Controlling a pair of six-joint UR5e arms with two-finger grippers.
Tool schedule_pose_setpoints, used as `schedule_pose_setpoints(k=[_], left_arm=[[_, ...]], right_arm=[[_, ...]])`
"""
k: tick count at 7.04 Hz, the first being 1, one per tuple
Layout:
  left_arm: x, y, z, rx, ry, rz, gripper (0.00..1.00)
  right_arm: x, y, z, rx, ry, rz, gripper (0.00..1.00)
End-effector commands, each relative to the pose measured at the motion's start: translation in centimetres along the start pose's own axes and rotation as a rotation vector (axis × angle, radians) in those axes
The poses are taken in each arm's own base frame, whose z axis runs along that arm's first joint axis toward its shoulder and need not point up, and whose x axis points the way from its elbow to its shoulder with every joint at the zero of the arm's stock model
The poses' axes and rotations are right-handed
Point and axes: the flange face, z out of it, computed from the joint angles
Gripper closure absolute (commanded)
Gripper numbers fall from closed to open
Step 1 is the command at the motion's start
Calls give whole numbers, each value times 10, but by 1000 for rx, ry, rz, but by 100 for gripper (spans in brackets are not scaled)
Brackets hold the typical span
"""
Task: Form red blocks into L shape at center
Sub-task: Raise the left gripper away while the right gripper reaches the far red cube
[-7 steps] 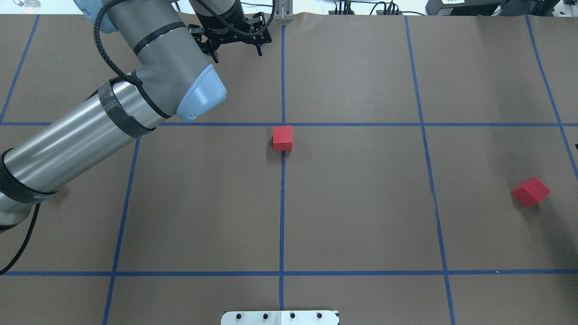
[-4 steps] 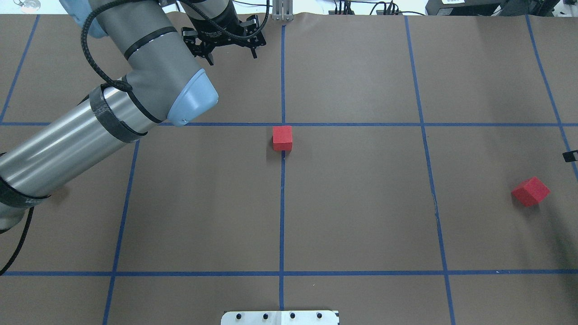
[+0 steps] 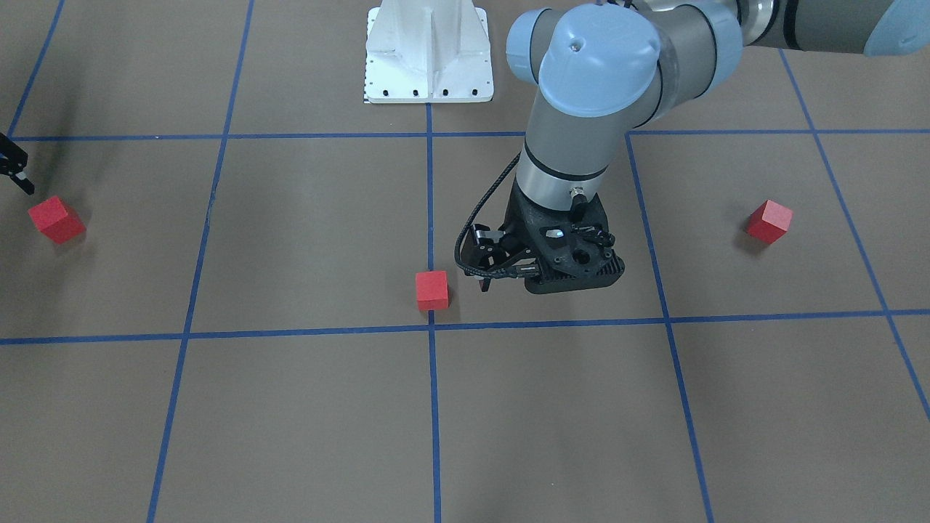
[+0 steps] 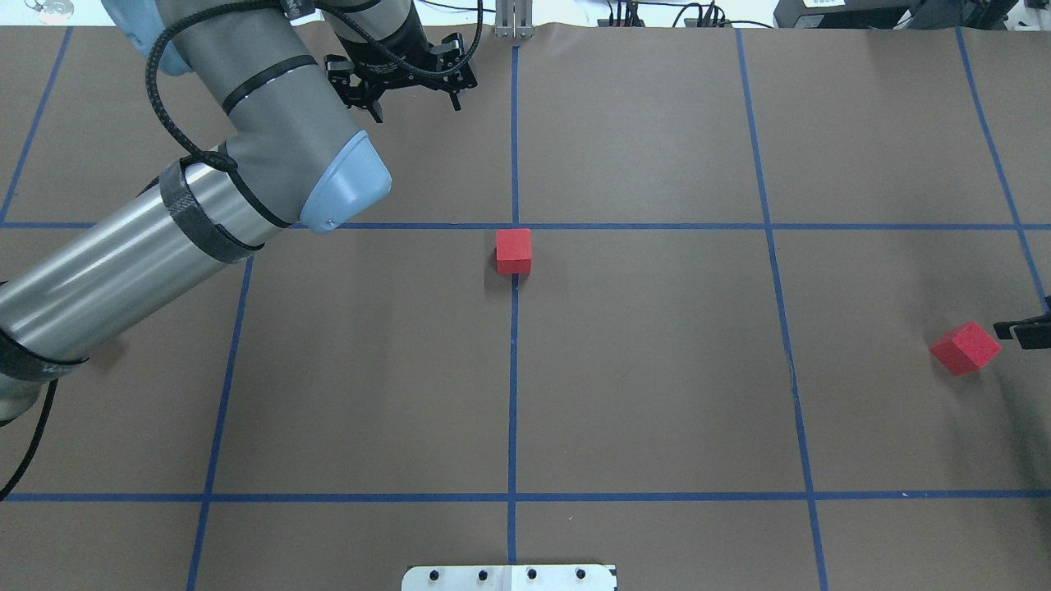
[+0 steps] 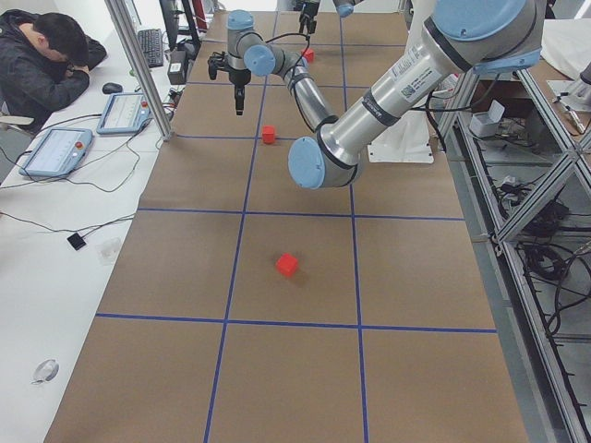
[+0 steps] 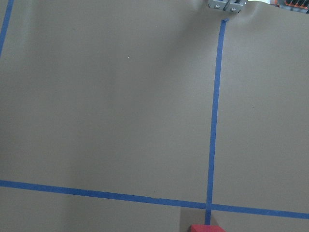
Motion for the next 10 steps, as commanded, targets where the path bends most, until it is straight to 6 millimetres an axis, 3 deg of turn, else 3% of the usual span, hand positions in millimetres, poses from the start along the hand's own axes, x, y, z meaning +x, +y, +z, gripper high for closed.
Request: schedule_pose_setpoints(k=[1,5,10], left_arm=[[-8,1,8,-6,-10,-5,0],[-15,-1,14,-7,-17,1,0],[-20,0,19,-13,-25,21,0]], right_arm=[[4,18,16,11,-32,-34,1],[-27,20,43,-41,-75,-102,1],[-28,16,52,-12,-11,-146,1]])
